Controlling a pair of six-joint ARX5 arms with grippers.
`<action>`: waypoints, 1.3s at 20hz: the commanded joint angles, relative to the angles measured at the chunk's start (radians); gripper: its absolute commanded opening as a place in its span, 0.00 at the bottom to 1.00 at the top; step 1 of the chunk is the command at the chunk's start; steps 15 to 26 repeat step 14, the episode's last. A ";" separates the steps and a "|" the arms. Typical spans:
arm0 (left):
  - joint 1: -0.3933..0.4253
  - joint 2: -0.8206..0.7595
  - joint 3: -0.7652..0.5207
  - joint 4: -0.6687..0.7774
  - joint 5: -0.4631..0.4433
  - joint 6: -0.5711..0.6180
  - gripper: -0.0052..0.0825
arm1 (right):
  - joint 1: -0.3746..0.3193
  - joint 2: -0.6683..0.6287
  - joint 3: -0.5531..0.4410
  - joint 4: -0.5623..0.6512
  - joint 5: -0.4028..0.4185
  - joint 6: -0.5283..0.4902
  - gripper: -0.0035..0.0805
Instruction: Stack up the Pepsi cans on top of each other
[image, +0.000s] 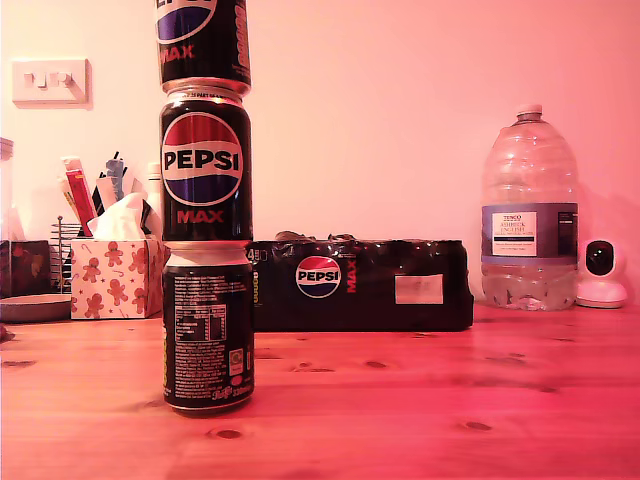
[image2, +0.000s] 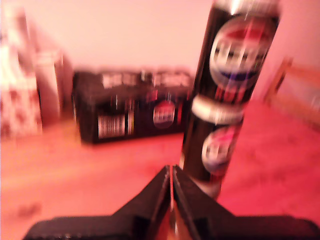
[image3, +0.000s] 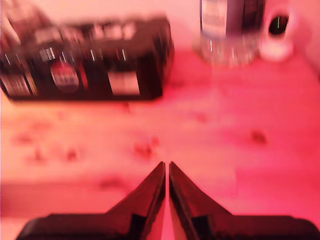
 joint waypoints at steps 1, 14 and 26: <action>0.003 -0.002 -0.011 -0.041 0.000 -0.003 0.04 | -0.002 -0.003 -0.011 -0.031 0.002 0.002 0.03; 0.003 -0.002 -0.011 -0.176 -0.001 -0.003 0.04 | -0.002 -0.003 -0.011 -0.143 0.002 0.002 0.03; 0.003 -0.002 -0.011 -0.176 -0.001 -0.003 0.04 | -0.002 -0.003 -0.011 -0.143 0.002 0.002 0.03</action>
